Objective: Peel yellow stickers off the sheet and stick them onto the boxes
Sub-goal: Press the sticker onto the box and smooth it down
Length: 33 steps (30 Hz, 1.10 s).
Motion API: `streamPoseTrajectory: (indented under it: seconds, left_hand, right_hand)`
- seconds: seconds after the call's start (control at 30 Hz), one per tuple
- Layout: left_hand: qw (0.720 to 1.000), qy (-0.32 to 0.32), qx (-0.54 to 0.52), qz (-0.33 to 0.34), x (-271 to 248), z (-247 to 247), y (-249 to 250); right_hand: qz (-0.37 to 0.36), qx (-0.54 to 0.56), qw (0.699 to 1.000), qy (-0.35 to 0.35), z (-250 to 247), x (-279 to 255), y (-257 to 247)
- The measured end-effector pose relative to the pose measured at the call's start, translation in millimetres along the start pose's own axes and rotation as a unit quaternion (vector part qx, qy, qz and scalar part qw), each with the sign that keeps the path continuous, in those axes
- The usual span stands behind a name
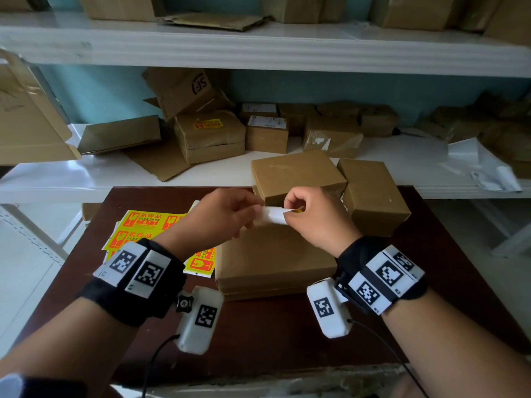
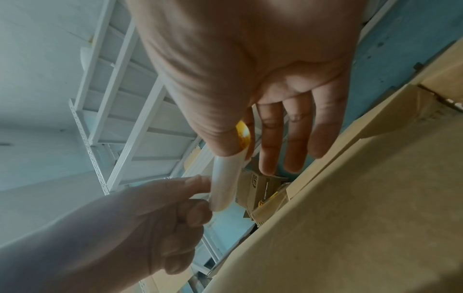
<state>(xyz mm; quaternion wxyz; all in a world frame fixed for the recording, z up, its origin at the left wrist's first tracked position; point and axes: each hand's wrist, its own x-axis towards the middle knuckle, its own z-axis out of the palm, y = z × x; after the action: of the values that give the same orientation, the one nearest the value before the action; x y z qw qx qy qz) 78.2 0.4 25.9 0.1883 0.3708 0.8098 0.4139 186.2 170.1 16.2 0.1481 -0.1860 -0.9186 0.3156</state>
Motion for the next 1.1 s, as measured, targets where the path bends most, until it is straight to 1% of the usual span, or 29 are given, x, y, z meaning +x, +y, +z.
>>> streamPoseTrajectory:
  seconds: [0.13, 0.2, 0.27, 0.33, 0.43, 0.47, 0.6, 0.7, 0.9, 1.0, 1.1]
  left_hand:
    - [0.999, 0.032, -0.006, 0.001, 0, 0, -1]
    - [0.999, 0.031, -0.032, 0.004, 0, -2, 0]
    - [0.999, 0.014, -0.042, 0.006, -1, -5, 0]
    - [0.999, -0.005, -0.030, 0.022, -2, -8, -1]
    - [0.999, -0.023, -0.001, 0.043, -5, -10, 0]
    - [0.999, -0.025, -0.002, 0.042, -5, -11, 0]
    - [0.999, -0.024, -0.017, 0.036, -6, -10, 1]
    - [0.999, -0.016, -0.001, 0.031, -5, -10, 1]
    - [0.999, -0.010, -0.035, -0.025, -5, -11, 6]
    - [0.999, 0.006, -0.013, -0.028, -4, -9, 4]
    - [0.999, 0.007, -0.002, -0.032, -3, -7, 0]
  right_hand:
    - [-0.004, -0.007, 1.000, 0.001, 0, 0, 1]
    - [-0.012, -0.010, 1.000, 0.000, 0, 0, 3]
    - [-0.006, -0.012, 1.000, 0.000, -1, 2, 5]
    - [0.017, 0.019, 1.000, -0.010, -1, 5, 7]
    - [0.068, 0.122, 0.990, -0.028, -1, 10, 10]
    - [0.079, 0.142, 0.986, -0.028, 0, 11, 10]
    - [0.088, 0.165, 0.982, -0.034, -1, 9, 11]
    - [0.085, 0.162, 0.982, -0.038, -2, 8, 9]
    - [0.086, 0.139, 0.985, -0.052, -5, 8, 12]
    - [0.086, 0.122, 0.987, -0.056, -6, 9, 15]
    - [0.074, 0.099, 0.990, -0.067, -7, 9, 16]
